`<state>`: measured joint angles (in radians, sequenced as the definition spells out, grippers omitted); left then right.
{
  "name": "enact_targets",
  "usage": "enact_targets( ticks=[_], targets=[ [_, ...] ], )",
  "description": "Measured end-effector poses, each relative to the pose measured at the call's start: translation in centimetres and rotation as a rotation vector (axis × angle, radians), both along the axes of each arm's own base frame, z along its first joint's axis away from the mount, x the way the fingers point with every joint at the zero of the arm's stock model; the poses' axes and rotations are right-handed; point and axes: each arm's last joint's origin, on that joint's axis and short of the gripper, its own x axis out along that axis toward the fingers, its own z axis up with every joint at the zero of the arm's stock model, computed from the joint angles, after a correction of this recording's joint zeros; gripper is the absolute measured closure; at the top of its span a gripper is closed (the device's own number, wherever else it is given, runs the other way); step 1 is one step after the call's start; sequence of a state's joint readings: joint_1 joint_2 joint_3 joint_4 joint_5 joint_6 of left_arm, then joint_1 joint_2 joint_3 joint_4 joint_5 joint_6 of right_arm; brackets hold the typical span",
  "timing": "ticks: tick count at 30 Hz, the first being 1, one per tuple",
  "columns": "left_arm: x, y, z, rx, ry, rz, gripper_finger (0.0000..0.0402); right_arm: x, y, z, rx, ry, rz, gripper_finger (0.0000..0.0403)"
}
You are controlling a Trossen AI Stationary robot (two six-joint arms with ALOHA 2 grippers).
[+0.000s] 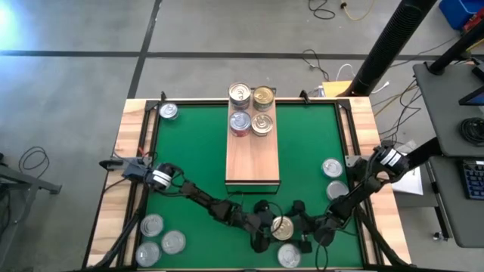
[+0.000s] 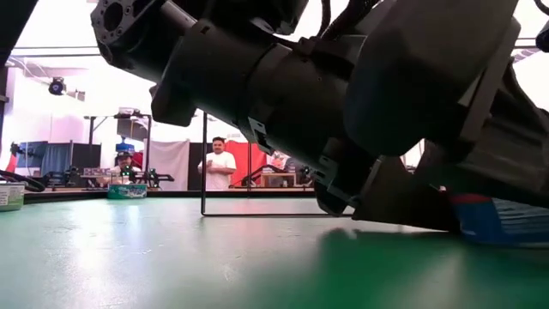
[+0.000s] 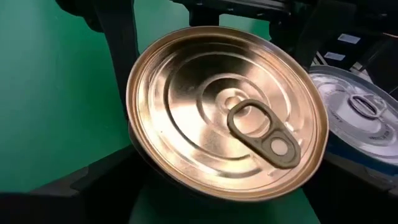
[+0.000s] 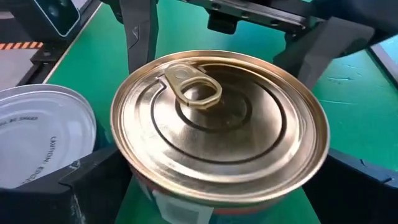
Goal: Stack canned seafood by type on shelf
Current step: Stack the blue pink tuna can on top of the other blue pink tuna can on the shelf
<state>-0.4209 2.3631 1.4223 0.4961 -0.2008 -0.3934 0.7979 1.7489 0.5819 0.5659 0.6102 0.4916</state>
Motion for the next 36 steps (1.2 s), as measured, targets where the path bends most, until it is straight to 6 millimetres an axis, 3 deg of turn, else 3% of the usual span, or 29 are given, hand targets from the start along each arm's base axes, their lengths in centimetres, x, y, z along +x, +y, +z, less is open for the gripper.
enact_targets(
  ticks=[7,21,25,29,36],
  targets=[
    [0.6,1.3,0.0,0.056,-0.006,0.007,0.0024,0.2,-0.4,-0.1,-0.063,0.005,0.01,0.0003],
    [0.9,1.9,-0.2,0.115,-0.038,0.031,0.0024,0.3,-0.5,-0.1,-0.087,-0.011,0.032,0.0003],
    [1.0,2.0,-0.4,0.124,-0.037,0.034,0.0024,0.3,-0.6,-0.1,-0.1,-0.016,0.005,0.0022],
    [0.9,2.0,-0.3,0.136,-0.001,0.029,0.0024,0.3,-0.7,-0.1,-0.091,-0.018,0.001,0.0034],
    [-0.3,2.5,1.8,0.2,0.179,0.031,0.0024,0.5,-0.6,0.2,0.02,0.015,-0.004,0.0034]
  ],
)
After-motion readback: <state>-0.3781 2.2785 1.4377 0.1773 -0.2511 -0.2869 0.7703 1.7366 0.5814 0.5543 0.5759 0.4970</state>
